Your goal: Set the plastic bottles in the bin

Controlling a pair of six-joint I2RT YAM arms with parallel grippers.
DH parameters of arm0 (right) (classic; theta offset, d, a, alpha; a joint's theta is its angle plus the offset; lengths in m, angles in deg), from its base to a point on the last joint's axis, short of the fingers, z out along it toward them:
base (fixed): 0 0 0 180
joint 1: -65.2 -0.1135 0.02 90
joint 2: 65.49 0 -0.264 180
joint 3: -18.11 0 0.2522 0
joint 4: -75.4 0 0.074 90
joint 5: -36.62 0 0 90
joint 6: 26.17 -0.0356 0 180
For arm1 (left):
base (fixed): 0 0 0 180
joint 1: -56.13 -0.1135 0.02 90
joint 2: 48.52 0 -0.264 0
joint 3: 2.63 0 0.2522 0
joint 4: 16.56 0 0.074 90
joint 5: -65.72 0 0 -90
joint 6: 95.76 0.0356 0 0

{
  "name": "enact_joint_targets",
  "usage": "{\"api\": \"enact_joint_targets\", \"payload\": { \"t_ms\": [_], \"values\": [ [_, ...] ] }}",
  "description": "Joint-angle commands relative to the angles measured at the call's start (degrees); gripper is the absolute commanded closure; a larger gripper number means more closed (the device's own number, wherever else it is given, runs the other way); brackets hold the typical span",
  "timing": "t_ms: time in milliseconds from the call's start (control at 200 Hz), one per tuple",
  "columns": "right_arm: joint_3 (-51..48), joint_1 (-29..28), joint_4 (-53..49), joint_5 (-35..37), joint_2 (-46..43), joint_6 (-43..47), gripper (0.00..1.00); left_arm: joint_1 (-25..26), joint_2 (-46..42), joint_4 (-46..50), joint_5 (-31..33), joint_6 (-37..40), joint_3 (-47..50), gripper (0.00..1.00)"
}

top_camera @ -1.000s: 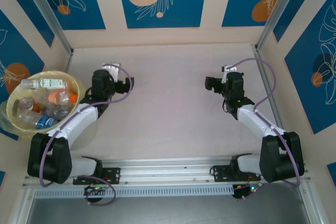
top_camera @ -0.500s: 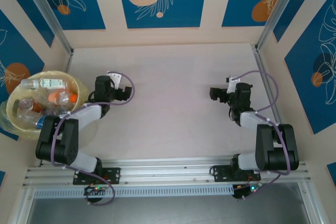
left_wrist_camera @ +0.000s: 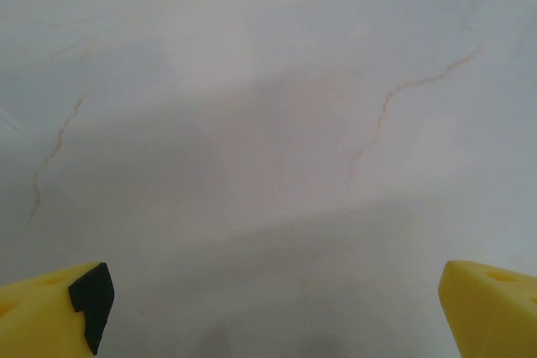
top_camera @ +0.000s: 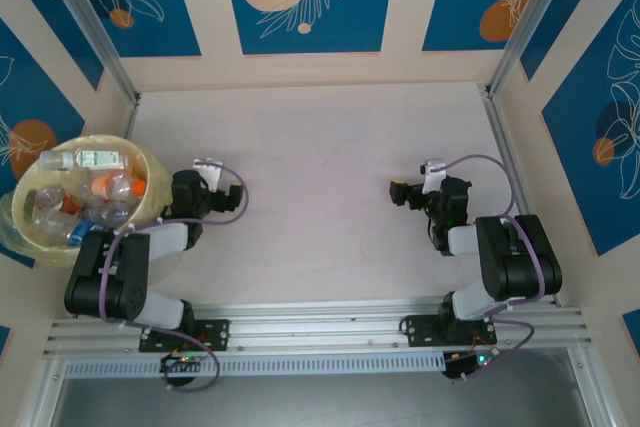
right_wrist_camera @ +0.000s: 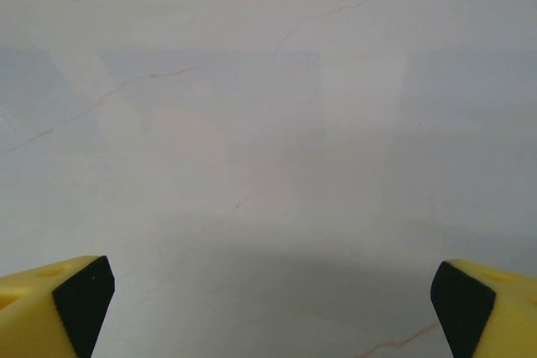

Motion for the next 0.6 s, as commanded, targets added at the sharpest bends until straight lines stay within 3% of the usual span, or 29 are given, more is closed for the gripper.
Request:
{"api": "enact_joint_targets", "payload": {
  "t_ms": [0, 90, 150, 280, 595],
  "values": [
    [4.90, 0.10, -3.31, 4.35, 0.75, -0.59, 0.01, -2.57, 3.34, -12.22, -5.27, -2.08, 1.90, 0.00],
    [5.82, 2.50, -5.06, 0.66, 0.79, -2.49, 0.01, -2.96, 6.11, -21.93, -2.69, -3.45, 5.41, 0.00],
    [6.06, 1.38, -5.49, 3.14, 0.84, -1.73, 0.01, -3.01, 4.84, -14.48, 3.87, -5.86, 2.84, 0.00],
    [6.01, 1.43, -5.58, 2.77, 0.71, -2.01, 0.01, -0.80, 5.40, -17.51, 13.08, -6.45, 4.01, 0.00],
    [6.40, 1.67, -5.94, 2.22, 0.94, -1.95, 0.01, -0.68, 5.13, -17.52, 13.25, -6.50, 4.16, 0.00]
  ]
}}
